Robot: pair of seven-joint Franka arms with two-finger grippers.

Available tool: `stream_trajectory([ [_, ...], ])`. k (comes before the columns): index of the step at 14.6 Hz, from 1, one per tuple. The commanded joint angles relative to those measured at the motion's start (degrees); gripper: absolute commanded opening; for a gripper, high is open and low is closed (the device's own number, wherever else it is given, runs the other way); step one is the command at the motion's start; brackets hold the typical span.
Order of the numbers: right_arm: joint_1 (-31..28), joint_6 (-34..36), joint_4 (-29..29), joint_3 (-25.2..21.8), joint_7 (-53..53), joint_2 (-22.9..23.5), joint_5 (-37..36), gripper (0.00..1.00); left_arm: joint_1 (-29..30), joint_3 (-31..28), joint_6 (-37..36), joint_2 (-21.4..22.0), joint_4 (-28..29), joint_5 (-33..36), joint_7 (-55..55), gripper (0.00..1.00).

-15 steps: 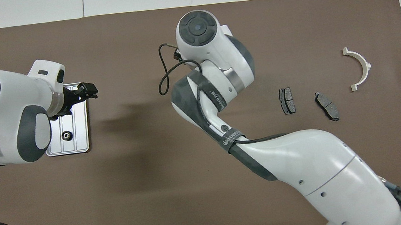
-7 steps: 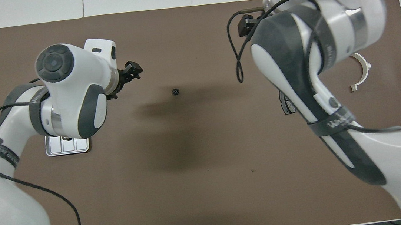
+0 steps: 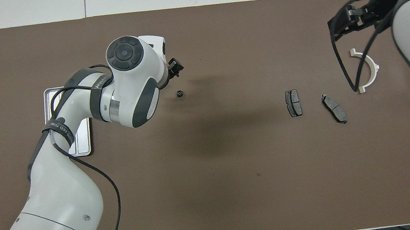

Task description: Pick bearing gear from pile to tray

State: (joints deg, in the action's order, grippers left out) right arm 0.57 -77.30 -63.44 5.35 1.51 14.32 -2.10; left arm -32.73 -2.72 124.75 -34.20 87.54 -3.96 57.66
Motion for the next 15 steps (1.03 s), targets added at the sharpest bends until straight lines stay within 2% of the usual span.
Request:
stream_trajectory([
  [1, -2.3, -1.8, -12.7, 0.3, -1.6, -9.7, 1.0, 1.00, -2.2, -1.2, -1.6, -1.6, -2.1, 0.1, 1.2, 0.88],
  [6, -2.2, -4.4, -19.5, -0.2, -1.7, -13.8, 0.1, 1.00, -2.5, -1.2, -1.1, -1.5, -0.9, 0.1, 1.4, 0.84],
  [8, -1.4, -5.8, -21.3, -2.5, -2.6, -13.8, -0.1, 1.00, -2.5, -1.2, -0.9, -1.6, -0.8, 0.1, 1.4, 0.77],
  [15, -0.7, -6.1, -21.2, -2.8, -3.3, -13.8, -0.2, 1.00, -2.3, -1.2, 1.5, -1.8, -0.2, 0.0, 1.4, 0.73],
])
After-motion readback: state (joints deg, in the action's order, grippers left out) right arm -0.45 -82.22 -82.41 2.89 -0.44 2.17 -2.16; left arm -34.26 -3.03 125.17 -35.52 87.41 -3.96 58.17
